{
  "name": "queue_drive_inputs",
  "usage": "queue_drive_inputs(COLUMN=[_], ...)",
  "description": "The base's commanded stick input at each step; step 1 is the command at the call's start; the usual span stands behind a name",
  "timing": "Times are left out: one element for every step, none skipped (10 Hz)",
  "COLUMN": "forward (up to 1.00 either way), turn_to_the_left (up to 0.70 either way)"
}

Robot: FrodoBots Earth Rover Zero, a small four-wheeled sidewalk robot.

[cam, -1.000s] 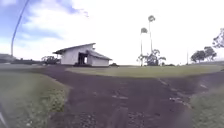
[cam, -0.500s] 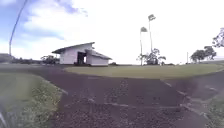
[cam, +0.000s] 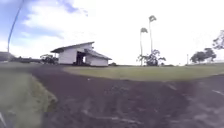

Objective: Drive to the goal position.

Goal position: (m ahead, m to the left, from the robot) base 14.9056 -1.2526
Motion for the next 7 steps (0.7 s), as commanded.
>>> queue_drive_inputs(forward=[0.70, 0.70, 0.70, 0.70, 0.70, 0.70, 0.70], turn_to_the_left=[0.00, 0.00, 0.01, 0.16, 0.31, 0.35, 0.35])
